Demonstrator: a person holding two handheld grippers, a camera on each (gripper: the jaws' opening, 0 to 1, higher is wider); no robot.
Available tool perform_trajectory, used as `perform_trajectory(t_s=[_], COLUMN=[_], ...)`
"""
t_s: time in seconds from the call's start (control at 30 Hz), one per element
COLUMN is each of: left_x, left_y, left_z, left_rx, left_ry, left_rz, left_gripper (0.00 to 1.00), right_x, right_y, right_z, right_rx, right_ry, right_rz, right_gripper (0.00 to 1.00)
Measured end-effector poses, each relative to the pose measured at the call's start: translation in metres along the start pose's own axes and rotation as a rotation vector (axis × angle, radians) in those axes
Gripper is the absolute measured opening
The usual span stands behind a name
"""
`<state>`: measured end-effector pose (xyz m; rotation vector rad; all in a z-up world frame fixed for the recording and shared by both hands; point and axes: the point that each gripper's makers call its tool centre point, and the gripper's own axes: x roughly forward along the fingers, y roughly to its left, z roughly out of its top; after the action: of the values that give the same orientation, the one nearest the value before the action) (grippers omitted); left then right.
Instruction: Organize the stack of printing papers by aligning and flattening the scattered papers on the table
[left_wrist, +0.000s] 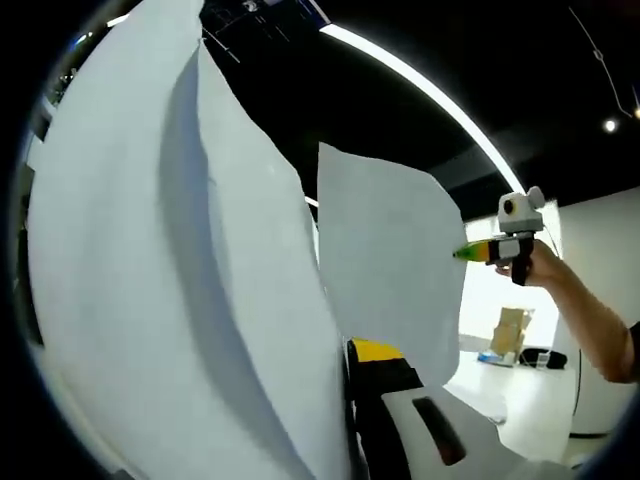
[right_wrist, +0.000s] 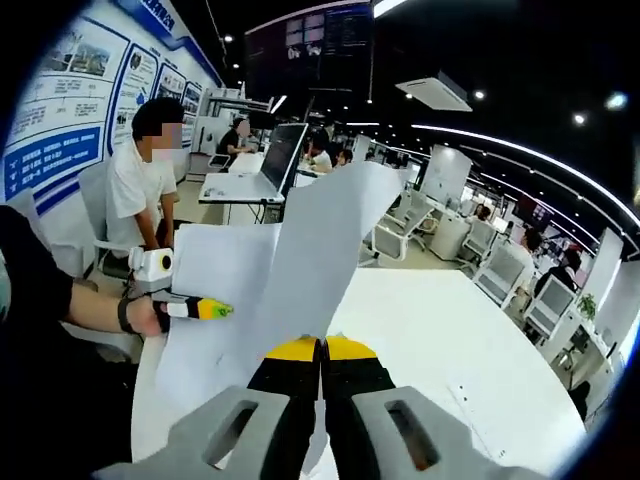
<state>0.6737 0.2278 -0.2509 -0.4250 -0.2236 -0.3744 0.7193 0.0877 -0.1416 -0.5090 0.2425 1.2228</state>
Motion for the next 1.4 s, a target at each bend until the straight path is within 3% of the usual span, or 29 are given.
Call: perform_trajectory(t_s=[1.23, 1.4], left_x=[0.001, -0.001], left_y=[-0.001, -0.012], left_z=[-0.001, -0.004], left_rx=[-0.002, -0.001], left_ry=[0.009, 0.010], left_rz=[-0.008, -0.009], left_gripper=[0.11, 0.11], right_x=[0.021, 0.023], right_y=[0.008, 0.009], right_z=[0.003, 0.003], right_rx=[0.042, 0.046], right_ry=[-0.024, -0.025], right_rz=[0.045, 0.048], right_gripper=[0.00, 0.00])
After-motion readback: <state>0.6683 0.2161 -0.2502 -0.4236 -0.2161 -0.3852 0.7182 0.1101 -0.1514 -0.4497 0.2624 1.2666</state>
